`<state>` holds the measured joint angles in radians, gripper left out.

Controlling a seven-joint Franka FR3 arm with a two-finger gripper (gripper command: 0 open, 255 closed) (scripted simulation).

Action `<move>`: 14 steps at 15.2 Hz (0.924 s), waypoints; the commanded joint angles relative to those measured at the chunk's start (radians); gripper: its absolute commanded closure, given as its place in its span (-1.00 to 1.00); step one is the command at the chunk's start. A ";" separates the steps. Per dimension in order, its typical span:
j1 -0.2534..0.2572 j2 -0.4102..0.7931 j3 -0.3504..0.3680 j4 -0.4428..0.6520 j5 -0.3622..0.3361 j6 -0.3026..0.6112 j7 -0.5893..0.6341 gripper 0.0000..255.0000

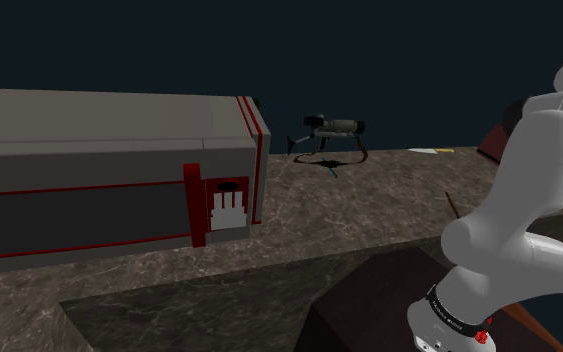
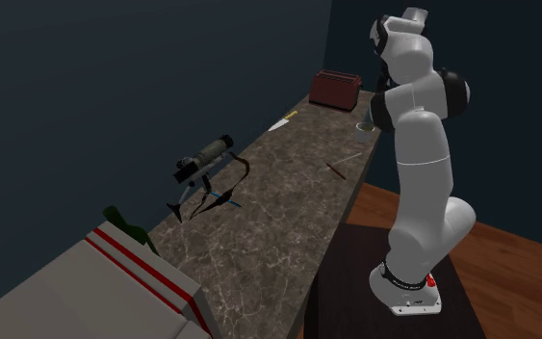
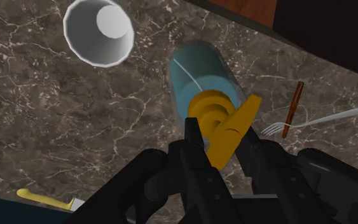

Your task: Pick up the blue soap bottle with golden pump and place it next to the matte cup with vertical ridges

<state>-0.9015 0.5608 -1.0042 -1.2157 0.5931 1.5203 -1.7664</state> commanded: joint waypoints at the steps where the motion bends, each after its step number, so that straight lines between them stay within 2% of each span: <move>1: 0.019 -0.007 -0.005 -0.043 -0.004 0.032 -0.008 1.00; 14: 0.081 -0.002 -0.003 -0.231 0.008 0.199 -0.052 1.00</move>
<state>-0.8238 0.5579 -1.0079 -1.4344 0.5993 1.7075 -1.8150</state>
